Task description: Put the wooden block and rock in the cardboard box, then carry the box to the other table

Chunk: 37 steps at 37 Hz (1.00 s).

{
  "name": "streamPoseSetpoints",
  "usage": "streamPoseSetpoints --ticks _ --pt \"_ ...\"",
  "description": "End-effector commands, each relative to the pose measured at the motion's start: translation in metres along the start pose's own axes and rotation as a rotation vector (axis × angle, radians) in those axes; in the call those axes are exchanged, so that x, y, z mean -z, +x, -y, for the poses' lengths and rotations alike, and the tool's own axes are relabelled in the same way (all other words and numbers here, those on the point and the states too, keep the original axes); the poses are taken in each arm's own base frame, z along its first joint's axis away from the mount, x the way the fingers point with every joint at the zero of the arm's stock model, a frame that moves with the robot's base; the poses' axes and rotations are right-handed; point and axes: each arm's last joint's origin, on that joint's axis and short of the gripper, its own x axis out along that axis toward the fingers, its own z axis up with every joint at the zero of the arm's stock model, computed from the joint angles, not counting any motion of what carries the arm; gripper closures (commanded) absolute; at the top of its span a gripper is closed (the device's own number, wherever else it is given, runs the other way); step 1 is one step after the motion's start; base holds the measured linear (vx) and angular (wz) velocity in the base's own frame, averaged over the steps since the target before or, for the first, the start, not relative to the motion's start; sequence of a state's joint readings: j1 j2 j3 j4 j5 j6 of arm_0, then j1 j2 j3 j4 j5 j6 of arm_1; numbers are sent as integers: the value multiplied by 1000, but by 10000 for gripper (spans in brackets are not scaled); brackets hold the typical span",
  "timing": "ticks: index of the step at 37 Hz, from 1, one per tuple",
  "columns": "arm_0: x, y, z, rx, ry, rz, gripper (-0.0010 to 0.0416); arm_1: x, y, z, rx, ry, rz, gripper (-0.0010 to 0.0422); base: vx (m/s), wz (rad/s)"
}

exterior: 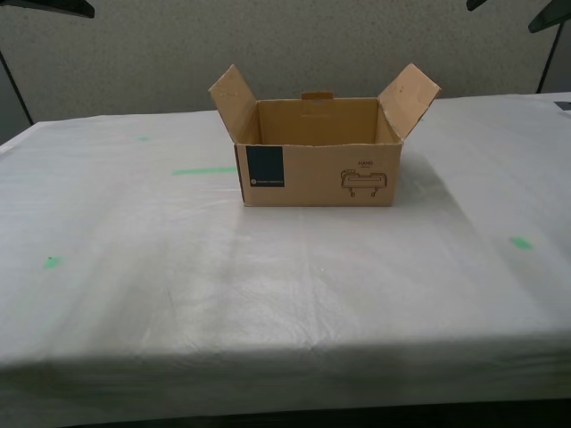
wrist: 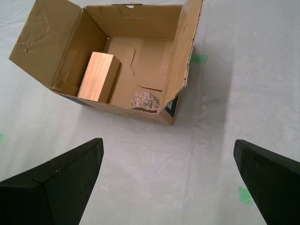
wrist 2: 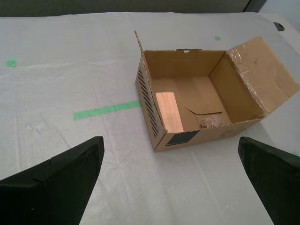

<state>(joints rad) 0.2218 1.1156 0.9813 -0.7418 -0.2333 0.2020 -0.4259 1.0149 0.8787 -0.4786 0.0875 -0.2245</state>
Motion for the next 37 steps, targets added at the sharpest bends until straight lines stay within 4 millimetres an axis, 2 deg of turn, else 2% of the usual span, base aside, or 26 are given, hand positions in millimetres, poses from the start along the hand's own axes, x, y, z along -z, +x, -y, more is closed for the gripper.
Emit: streamPoseSetpoints --ticks 1,37 --pt "0 0 0 2 -2 2 19 0 0 0 -1 5 3 21 0 0" --pt "0 0 0 2 -2 2 18 0 0 0 -1 5 3 21 0 0"
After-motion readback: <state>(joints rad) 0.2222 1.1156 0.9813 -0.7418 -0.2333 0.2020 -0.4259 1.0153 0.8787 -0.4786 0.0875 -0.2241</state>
